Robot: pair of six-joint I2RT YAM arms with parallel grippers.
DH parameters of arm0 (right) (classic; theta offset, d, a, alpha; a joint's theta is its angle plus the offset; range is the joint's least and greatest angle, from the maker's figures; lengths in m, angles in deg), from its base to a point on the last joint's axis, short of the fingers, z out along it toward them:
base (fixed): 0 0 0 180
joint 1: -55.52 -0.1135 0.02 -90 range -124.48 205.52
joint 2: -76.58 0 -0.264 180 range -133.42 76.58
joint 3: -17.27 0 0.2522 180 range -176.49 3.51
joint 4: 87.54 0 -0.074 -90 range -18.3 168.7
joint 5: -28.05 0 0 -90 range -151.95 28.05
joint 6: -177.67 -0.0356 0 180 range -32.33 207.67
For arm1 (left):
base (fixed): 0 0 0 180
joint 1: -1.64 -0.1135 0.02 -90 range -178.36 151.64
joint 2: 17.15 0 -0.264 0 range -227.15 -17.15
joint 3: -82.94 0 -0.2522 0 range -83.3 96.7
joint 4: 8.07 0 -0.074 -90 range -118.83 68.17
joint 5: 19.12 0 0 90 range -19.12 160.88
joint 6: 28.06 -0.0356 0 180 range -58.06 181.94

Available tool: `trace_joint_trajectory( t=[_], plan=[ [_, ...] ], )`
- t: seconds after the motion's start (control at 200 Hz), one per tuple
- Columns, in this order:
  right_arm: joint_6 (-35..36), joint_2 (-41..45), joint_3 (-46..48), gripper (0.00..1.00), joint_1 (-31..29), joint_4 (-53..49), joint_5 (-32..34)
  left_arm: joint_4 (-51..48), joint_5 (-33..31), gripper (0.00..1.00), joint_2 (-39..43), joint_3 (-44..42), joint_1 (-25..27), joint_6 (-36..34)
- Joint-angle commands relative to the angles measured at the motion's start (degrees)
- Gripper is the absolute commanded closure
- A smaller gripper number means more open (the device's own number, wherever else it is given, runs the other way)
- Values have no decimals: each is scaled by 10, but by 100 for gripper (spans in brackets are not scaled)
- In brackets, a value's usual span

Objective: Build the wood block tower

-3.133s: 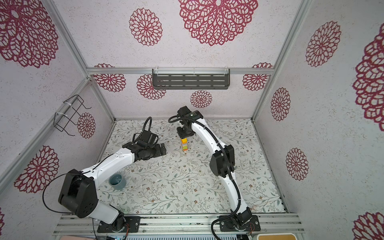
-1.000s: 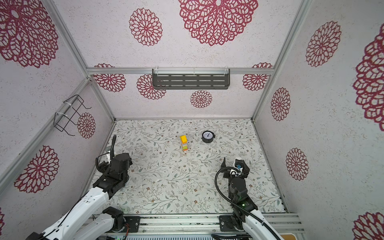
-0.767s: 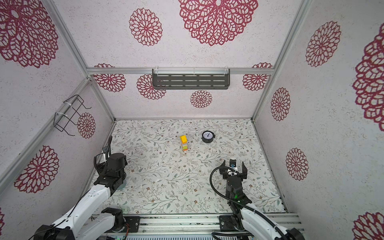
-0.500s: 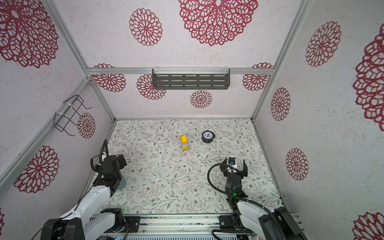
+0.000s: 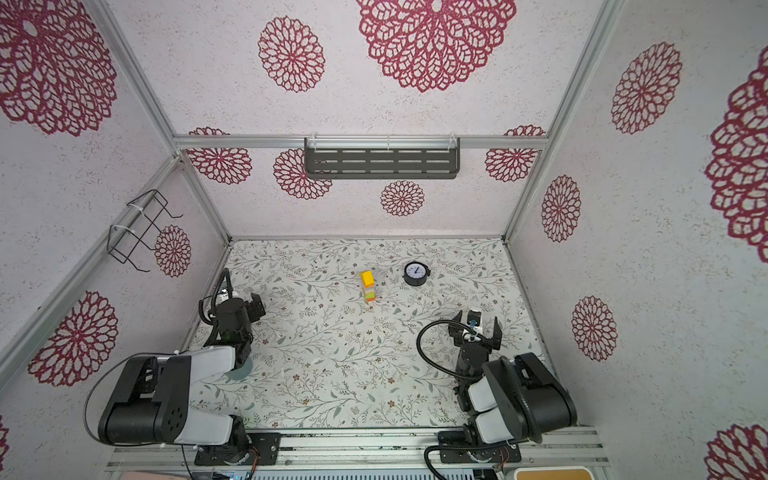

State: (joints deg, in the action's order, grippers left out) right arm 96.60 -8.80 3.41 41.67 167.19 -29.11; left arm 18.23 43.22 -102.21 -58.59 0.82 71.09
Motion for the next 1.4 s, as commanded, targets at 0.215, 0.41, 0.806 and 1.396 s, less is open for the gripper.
trace_joint_trajectory(
  t=[0.215,0.41,0.806,1.396],
  plan=[
    [-28,-73,-44,1,35,65,-83,88,52,3,-35,-3,-44,9],
    [-101,-26,-156,1,120,-222,-209,100,56,3,-39,-5,-47,8],
    [-101,-25,-148,1,124,-206,-215,120,52,3,-40,-14,-43,5],
    [-100,-26,-149,1,124,-207,-214,118,52,3,-40,-12,-42,4]
  ],
)
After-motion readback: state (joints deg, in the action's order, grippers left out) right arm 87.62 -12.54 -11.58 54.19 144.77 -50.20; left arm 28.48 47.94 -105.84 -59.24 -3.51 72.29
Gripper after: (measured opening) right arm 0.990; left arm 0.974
